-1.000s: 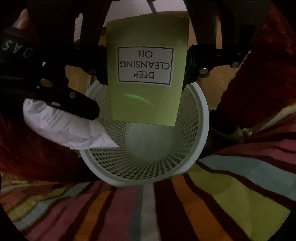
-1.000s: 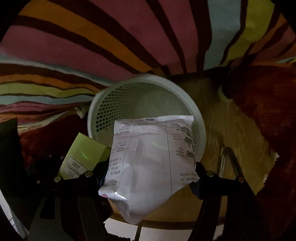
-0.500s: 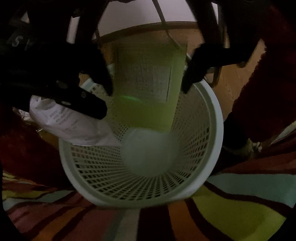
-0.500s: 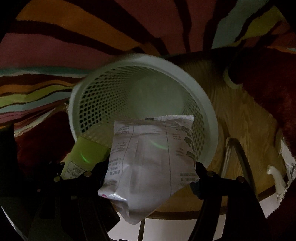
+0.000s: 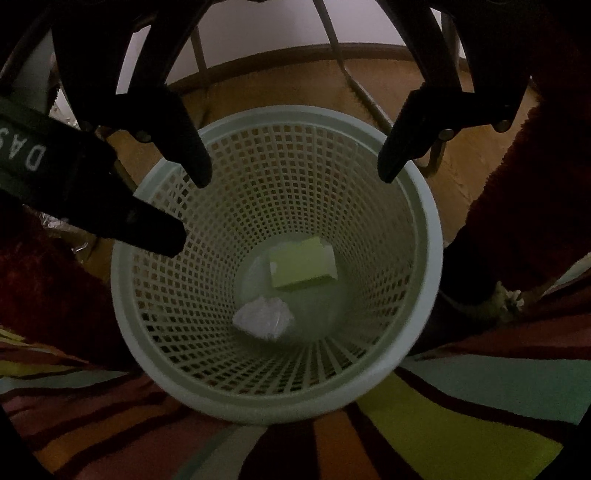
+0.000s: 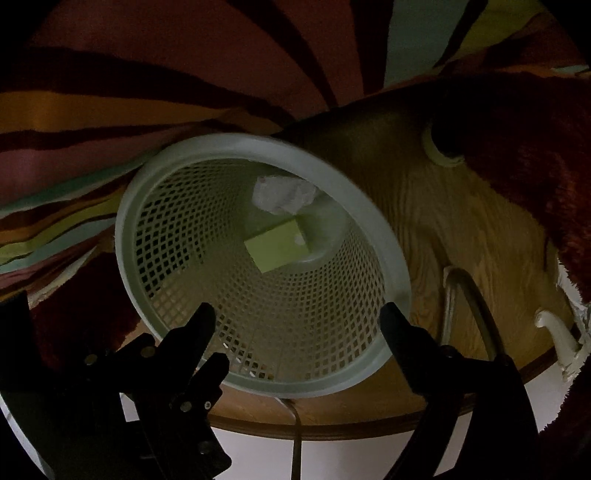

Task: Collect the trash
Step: 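Open both tools to drop the box and packet into the wastebasket, then move both tools back toward the remaining trash on the bedspread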

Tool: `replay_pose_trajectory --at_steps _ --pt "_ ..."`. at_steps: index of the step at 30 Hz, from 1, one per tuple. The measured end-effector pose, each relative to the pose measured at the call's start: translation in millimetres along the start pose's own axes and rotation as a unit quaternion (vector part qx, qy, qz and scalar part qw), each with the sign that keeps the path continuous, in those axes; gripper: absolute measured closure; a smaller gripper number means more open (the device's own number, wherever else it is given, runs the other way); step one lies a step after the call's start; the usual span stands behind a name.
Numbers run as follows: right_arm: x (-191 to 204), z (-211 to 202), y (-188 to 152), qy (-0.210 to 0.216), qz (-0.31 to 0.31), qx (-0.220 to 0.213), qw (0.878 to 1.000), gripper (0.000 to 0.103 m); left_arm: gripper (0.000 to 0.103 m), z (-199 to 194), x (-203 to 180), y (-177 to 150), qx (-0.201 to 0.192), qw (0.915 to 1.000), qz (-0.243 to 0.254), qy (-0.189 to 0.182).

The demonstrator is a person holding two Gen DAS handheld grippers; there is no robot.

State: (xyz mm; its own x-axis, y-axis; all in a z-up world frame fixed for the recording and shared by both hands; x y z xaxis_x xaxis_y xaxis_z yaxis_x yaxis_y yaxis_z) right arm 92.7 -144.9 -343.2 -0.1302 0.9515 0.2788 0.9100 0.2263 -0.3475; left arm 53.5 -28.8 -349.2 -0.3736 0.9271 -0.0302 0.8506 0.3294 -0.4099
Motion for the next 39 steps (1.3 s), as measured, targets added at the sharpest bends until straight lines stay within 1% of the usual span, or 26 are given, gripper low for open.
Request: replay_pose_trajectory --at_steps 3,8,11,14,16,17,18,19,20,22,23,25,26,27,28,29,30,31,33,34,35,36,37,38,39 --pt "4.8 0.3 1.8 -0.001 -0.008 -0.002 1.0 0.017 0.014 -7.0 0.4 0.3 -0.013 0.9999 -0.001 -0.002" --pt "4.5 -8.9 -2.5 -0.001 -0.009 -0.019 1.0 0.017 0.014 -19.7 6.2 4.2 -0.042 0.9991 0.0 -0.005" --pt "6.0 -18.0 -3.5 0.002 -0.011 -0.035 0.999 0.017 0.014 -33.6 6.1 3.0 -0.067 0.9978 0.003 -0.006" --pt "8.4 -34.1 -7.3 -0.001 -0.023 -0.062 0.998 0.017 0.014 -54.9 4.2 -0.5 -0.106 0.9943 0.008 -0.01" --pt "16.2 -48.0 -9.7 -0.003 -0.04 -0.084 0.996 0.017 0.014 -78.2 -2.3 -6.0 -0.144 0.9893 0.018 -0.018" --pt "20.7 -59.4 -12.7 -0.007 -0.054 -0.101 0.993 0.017 0.014 -92.4 -5.4 -9.5 -0.168 0.9852 0.025 -0.023" --pt "24.3 -66.5 -14.2 -0.008 -0.063 -0.113 0.992 0.017 0.014 -101.2 -6.7 -12.1 -0.184 0.9822 0.03 -0.026" --pt "27.9 -76.6 -16.9 -0.009 -0.073 -0.127 0.989 0.017 0.014 -113.6 -9.9 -16.3 -0.205 0.9775 0.039 -0.03" --pt "32.1 -90.5 -20.5 -0.013 -0.086 -0.146 0.985 0.017 0.014 -121.5 -11.7 -19.2 -0.218 0.9743 0.046 -0.033" --pt "36.0 -109.3 -25.9 -0.023 -0.107 -0.173 0.979 0.017 0.014 -142.0 -16.9 -28.3 -0.25 0.9653 0.063 -0.042" --pt "39.1 -125.4 -29.7 -0.037 -0.124 -0.197 0.972 0.017 0.014 -153.7 -18.5 -33.4 -0.269 0.9594 0.071 -0.05" --pt "41.8 -146.5 -35.6 -0.06 -0.144 -0.23 0.961 0.017 0.014 -171.8 -16.7 -39.3 -0.298 0.9495 0.076 -0.06" --pt "42.7 -163.2 -40.3 -0.076 -0.155 -0.26 0.95 0.017 0.014 -179.5 -15.3 -42.0 -0.313 0.9441 0.078 -0.066" --pt "43.1 -172.5 -43.4 -0.084 -0.161 -0.279 0.943 0.017 0.014 -192.5 -12.9 -44.9 -0.335 0.9363 0.078 -0.073" --pt "44.4 -183.4 -45.8 -0.092 -0.166 -0.3 0.935 0.017 0.014 -200.5 -11.5 -46.5 -0.35 0.9308 0.076 -0.074" --pt "44.4 -199.9 -49.2 -0.106 -0.171 -0.334 0.921 0.017 0.014 -207.1 -9.9 -47.2 -0.364 0.9254 0.073 -0.075" --pt "42.3 -207.9 -51.5 -0.112 -0.173 -0.354 0.912 0.017 0.014 -221.2 -6.7 -47.2 -0.389 0.9156 0.068 -0.075" --pt "42.2 -217.4 -52.4 -0.117 -0.175 -0.374 0.903 0.017 0.014 -229.7 -3.2 -47.6 -0.405 0.9086 0.065 -0.076" --pt "46.3 -241.1 -54.6 -0.123 -0.179 -0.423 0.88 0.017 0.014 -252.2 2.0 -50.1 -0.441 0.8914 0.057 -0.087" --pt "47.2 -250.8 -55.0 -0.126 -0.181 -0.44 0.871 0.017 0.014 -260.8 4.7 -51.9 -0.454 0.8844 0.054 -0.092" --pt "49.9 -266.7 -56.8 -0.135 -0.185 -0.47 0.852 0.017 0.014 -266.7 6.6 -52.2 -0.465 0.8789 0.051 -0.095" --pt "51.8 -272.5 -57.4 -0.138 -0.187 -0.483 0.844 0.017 0.014 -277.6 9.4 -52.8 -0.481 0.8698 0.048 -0.099" --pt "54.0 -280.7 -57.1 -0.142 -0.191 -0.501 0.832 0.017 0.014 -284.5 10.5 -52.9 -0.492 0.8638 0.046 -0.099" --pt "55.4 -285.7 -57.1 -0.144 -0.192 -0.509 0.827 0.017 0.014 -289.9 11.1 -53.7 -0.501 0.8586 0.046 -0.098" --pt "57.0 -293.7 -55.6 -0.147 -0.196 -0.522 0.817 0.017 0.014 -299.3 11.1 -53.1 -0.518 0.8495 0.047 -0.091"
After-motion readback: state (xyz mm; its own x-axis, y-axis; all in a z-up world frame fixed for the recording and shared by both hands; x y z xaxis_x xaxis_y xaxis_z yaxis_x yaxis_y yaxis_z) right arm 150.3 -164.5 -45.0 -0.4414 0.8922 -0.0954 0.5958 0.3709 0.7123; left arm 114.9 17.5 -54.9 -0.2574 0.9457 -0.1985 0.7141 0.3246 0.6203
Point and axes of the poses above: each gripper's, at about its wrist camera, not at the fingertips, and z roughly the way its jaws point, x to its left, y to its top, the point moved 7 cm from there along z, roughly the way its jaws point, and after that the axes turned 14 degrees about -z, right-handed, at the moved point
